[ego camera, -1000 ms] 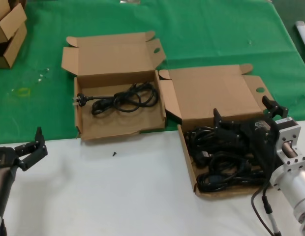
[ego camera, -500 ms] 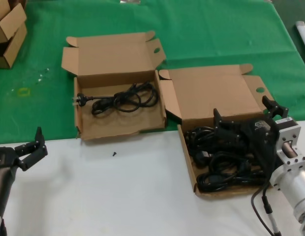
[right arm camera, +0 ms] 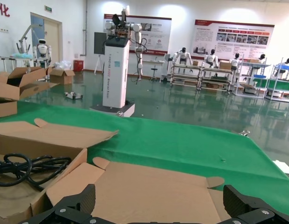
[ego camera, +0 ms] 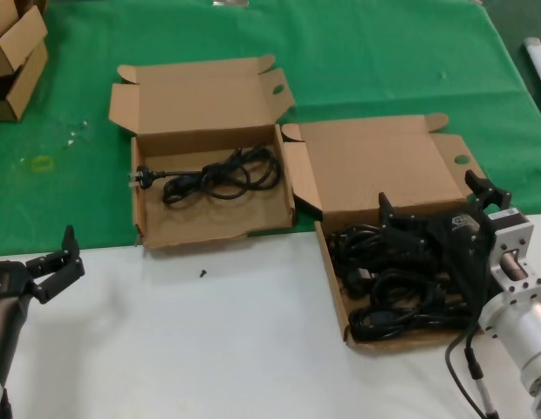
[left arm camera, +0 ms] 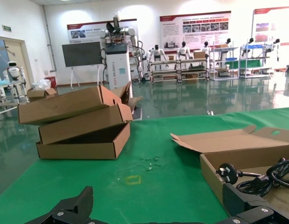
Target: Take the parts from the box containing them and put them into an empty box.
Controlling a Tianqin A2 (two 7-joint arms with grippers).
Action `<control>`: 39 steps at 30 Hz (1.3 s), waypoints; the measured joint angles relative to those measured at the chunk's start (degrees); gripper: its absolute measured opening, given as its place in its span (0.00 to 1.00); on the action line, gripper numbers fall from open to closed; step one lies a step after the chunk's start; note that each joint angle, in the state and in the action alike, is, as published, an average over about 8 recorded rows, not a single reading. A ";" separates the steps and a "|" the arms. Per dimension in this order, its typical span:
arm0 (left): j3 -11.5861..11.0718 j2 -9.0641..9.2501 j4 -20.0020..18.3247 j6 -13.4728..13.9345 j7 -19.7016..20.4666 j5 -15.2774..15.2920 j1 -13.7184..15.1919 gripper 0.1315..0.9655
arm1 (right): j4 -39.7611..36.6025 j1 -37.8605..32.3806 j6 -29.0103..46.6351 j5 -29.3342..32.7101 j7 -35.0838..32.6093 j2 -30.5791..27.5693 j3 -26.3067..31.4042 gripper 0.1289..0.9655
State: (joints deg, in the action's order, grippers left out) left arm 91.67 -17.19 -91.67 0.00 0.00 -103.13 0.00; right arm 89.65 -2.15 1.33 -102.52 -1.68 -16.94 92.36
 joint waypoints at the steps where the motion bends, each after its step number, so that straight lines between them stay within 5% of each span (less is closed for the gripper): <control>1: 0.00 0.00 0.00 0.00 0.00 0.00 0.00 1.00 | 0.00 0.00 0.00 0.00 0.00 0.00 0.00 1.00; 39: 0.00 0.00 0.00 0.00 0.00 0.00 0.00 1.00 | 0.00 0.00 0.00 0.00 0.00 0.00 0.00 1.00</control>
State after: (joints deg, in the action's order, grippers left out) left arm 91.67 -17.19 -91.67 0.00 0.00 -103.13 0.00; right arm 89.65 -2.15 1.33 -102.52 -1.68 -16.94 92.36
